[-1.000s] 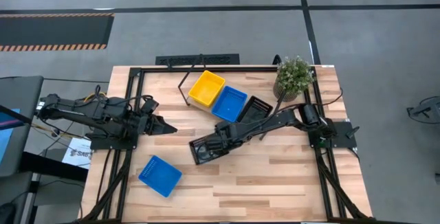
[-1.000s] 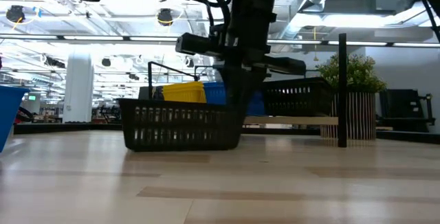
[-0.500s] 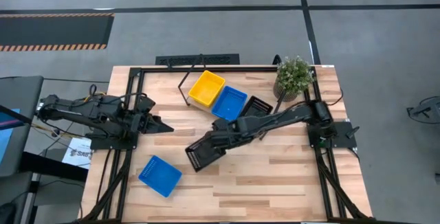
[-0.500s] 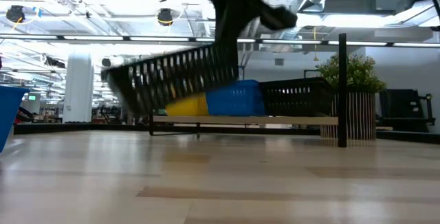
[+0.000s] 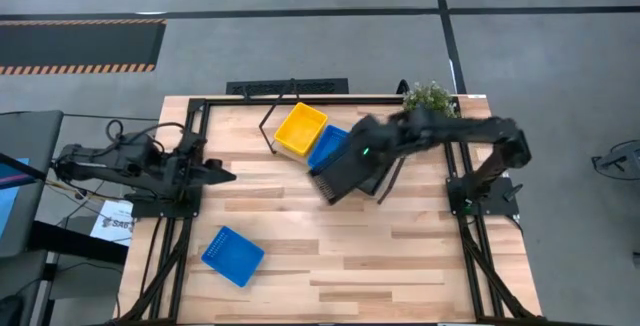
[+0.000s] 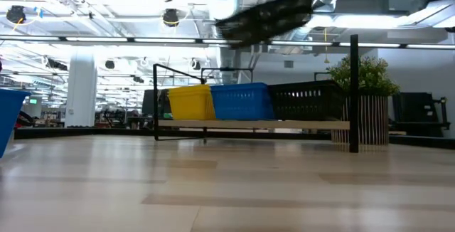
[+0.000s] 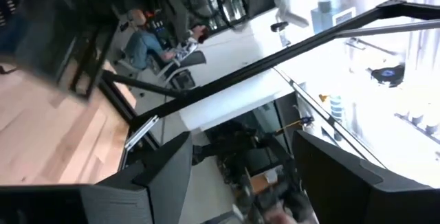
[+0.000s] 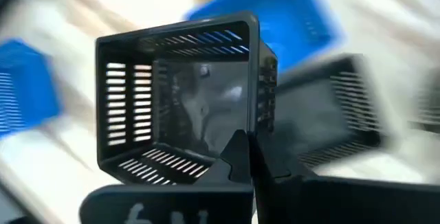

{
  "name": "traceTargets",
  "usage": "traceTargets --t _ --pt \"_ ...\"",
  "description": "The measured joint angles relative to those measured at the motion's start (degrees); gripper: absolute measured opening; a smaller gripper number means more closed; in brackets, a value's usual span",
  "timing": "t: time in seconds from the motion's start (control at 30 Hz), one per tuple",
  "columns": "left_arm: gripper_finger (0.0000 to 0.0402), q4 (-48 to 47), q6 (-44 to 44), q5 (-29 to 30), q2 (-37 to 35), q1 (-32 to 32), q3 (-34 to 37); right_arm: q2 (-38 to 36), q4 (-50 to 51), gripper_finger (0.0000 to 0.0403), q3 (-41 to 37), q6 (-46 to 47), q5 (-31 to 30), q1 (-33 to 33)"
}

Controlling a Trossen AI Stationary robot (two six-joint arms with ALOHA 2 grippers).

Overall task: Stack baskets on shelf by color
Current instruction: Stack the black bin on the top of the black bin on the shelf

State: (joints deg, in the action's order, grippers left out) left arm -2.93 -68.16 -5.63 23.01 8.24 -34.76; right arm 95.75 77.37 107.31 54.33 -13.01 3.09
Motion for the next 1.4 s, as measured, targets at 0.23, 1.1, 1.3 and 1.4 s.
traceTargets --t 0.23,1.1,1.3,1.4 --pt "0.0238 -2.29 0.29 0.32 -2.53 -0.04 0.00 -7.69 10.84 0.0001 -0.02 -11.69 0.82 -9.34" --pt "0.0238 1.06 2.25 48.32 -2.30 -0.10 0.00 -19.65 -19.80 0.0001 -18.93 -59.87 34.22 -38.54" --pt "0.0238 0.14 0.63 53.59 -2.32 -1.25 0.00 -19.63 -20.16 0.0002 -22.11 -61.97 38.71 -41.01" --pt "0.0238 -0.03 -0.71 52.81 -2.32 -2.74 0.00 -19.77 -20.32 0.0002 -24.09 -62.89 39.39 -42.05"
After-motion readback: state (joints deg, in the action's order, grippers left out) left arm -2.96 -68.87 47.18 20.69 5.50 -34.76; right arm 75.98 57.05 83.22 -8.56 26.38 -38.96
